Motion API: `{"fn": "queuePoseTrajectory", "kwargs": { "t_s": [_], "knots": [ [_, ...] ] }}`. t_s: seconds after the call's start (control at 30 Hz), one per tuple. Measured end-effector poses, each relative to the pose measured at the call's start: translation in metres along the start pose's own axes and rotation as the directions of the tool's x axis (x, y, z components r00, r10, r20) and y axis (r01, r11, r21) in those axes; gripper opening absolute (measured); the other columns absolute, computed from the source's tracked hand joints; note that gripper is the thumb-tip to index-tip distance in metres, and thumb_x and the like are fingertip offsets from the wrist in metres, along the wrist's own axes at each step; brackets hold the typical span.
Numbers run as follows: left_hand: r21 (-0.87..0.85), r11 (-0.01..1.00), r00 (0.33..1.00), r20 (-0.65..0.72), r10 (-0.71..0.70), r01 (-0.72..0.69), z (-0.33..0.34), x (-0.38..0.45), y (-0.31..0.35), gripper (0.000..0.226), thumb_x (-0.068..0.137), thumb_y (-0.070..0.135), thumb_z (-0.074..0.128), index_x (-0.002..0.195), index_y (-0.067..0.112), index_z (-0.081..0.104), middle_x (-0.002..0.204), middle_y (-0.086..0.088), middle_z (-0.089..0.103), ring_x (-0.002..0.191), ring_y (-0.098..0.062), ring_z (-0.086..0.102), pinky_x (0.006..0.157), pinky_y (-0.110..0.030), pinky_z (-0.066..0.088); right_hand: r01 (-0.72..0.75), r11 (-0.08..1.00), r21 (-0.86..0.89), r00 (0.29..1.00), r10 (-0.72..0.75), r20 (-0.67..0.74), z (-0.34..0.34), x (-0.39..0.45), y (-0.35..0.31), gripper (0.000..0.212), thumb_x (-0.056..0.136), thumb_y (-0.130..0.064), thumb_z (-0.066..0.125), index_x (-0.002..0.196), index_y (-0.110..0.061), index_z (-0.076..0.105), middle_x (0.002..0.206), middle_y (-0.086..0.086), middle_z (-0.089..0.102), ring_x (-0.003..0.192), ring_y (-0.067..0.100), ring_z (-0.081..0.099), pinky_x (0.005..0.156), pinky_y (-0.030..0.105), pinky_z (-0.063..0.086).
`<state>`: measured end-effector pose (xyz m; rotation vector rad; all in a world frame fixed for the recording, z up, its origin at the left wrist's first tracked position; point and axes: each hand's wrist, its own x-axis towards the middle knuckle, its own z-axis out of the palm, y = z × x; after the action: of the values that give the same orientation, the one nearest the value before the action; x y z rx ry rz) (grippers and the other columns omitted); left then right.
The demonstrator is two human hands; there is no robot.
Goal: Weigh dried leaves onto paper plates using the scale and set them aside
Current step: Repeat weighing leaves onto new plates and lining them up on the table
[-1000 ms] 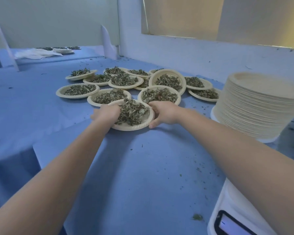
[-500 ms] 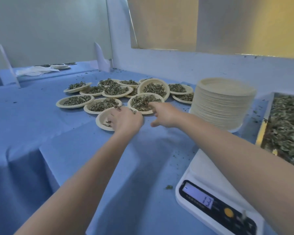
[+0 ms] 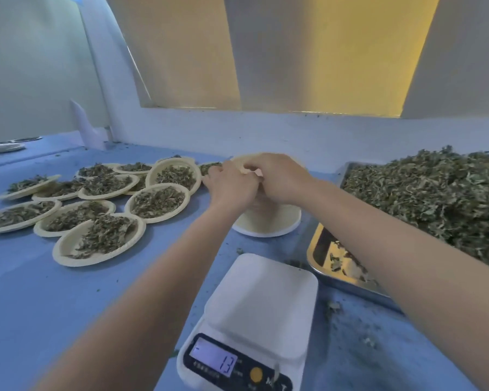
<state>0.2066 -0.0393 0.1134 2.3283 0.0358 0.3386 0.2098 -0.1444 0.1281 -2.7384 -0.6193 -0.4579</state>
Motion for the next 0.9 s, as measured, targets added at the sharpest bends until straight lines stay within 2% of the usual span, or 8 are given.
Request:
{"fn": "queuePoseTrajectory", "kwargs": {
  "t_s": [0.1, 0.17, 0.23, 0.3, 0.37, 0.47, 0.67, 0.9],
  "knots": [
    [-0.017, 0.996, 0.996, -0.013, -0.083, 0.082, 0.014, 0.016, 0.009, 0.058, 0.093, 0.028, 0.043, 0.140, -0.004, 0.029, 0.145, -0.023, 0.029, 0.134, -0.037, 0.026, 0.105, -0.040, 0.025, -0.078, 0.989, -0.126, 0.995, 0.085, 0.052, 0.000, 0.005, 0.021, 0.028, 0.098, -0.021, 0.040, 0.111, -0.016, 0.065, 0.115, 0.005, 0.064, 0.110, 0.028, 0.053, 0.089, 0.036, 0.040],
    [-0.038, 0.993, 0.993, -0.014, -0.116, 0.115, 0.022, 0.024, 0.009, 0.061, 0.094, 0.027, 0.042, 0.141, -0.006, 0.023, 0.146, -0.023, 0.029, 0.135, -0.036, 0.026, 0.106, -0.040, 0.024, -0.067, 0.989, -0.133, 0.994, 0.078, 0.082, 0.003, 0.008, 0.032, 0.033, 0.101, -0.021, 0.033, 0.091, -0.016, 0.065, 0.099, 0.004, 0.064, 0.099, 0.027, 0.054, 0.079, 0.033, 0.036],
    [-0.064, 0.988, 0.990, -0.011, -0.140, 0.139, 0.028, 0.029, 0.007, 0.061, 0.094, 0.024, 0.041, 0.142, -0.006, 0.019, 0.146, -0.024, 0.029, 0.134, -0.037, 0.027, 0.106, -0.041, 0.024, -0.055, 0.995, -0.088, 0.994, 0.063, 0.090, 0.005, 0.011, 0.039, 0.039, 0.101, -0.021, 0.033, 0.067, -0.019, 0.053, 0.076, -0.001, 0.055, 0.082, 0.023, 0.050, 0.070, 0.032, 0.033],
    [-0.095, 0.984, 0.988, -0.005, -0.152, 0.151, 0.031, 0.031, 0.004, 0.061, 0.094, 0.023, 0.039, 0.143, -0.005, 0.017, 0.146, -0.023, 0.029, 0.134, -0.037, 0.026, 0.106, -0.041, 0.025, -0.039, 0.996, -0.077, 0.996, 0.045, 0.083, 0.005, 0.012, 0.040, 0.042, 0.100, -0.021, 0.036, 0.059, -0.020, 0.042, 0.065, -0.004, 0.045, 0.075, 0.021, 0.044, 0.065, 0.030, 0.028],
    [-0.104, 0.985, 0.989, -0.024, -0.144, 0.141, 0.033, 0.032, 0.004, 0.059, 0.095, 0.025, 0.039, 0.142, -0.005, 0.020, 0.146, -0.022, 0.030, 0.135, -0.036, 0.027, 0.106, -0.042, 0.024, -0.027, 0.998, -0.060, 0.997, 0.031, 0.069, 0.002, 0.014, 0.040, 0.038, 0.100, -0.024, 0.039, 0.067, -0.014, 0.056, 0.073, -0.001, 0.055, 0.081, 0.022, 0.048, 0.068, 0.033, 0.032],
    [-0.111, 0.985, 0.987, -0.073, -0.142, 0.134, 0.029, 0.036, 0.010, 0.058, 0.095, 0.032, 0.037, 0.141, -0.001, 0.026, 0.146, -0.020, 0.031, 0.136, -0.035, 0.026, 0.109, -0.042, 0.024, -0.024, 1.000, -0.014, 1.000, 0.024, 0.007, -0.007, 0.019, 0.040, 0.036, 0.099, -0.029, 0.042, 0.099, -0.005, 0.069, 0.101, 0.009, 0.067, 0.097, 0.025, 0.056, 0.084, 0.037, 0.041],
    [-0.181, 0.982, 0.988, -0.134, -0.082, 0.057, 0.012, 0.035, 0.024, 0.062, 0.096, 0.038, 0.036, 0.144, 0.000, 0.025, 0.151, -0.016, 0.026, 0.139, -0.032, 0.021, 0.112, -0.045, 0.022, 0.005, 0.999, 0.033, 0.993, -0.001, -0.120, -0.027, 0.019, 0.033, 0.032, 0.098, -0.028, 0.047, 0.099, -0.007, 0.071, 0.101, 0.010, 0.069, 0.098, 0.024, 0.058, 0.086, 0.037, 0.042],
    [-0.331, 0.941, 0.990, -0.098, -0.105, 0.067, -0.013, -0.007, 0.016, 0.064, 0.087, 0.035, 0.046, 0.139, 0.004, 0.027, 0.142, -0.016, 0.036, 0.131, -0.035, 0.034, 0.105, -0.053, 0.034, 0.067, 0.998, 0.023, 0.989, -0.063, -0.134, -0.036, -0.022, 0.000, 0.035, 0.098, -0.031, 0.046, 0.102, -0.008, 0.071, 0.102, 0.012, 0.068, 0.100, 0.025, 0.058, 0.087, 0.038, 0.042]
  ]
}}
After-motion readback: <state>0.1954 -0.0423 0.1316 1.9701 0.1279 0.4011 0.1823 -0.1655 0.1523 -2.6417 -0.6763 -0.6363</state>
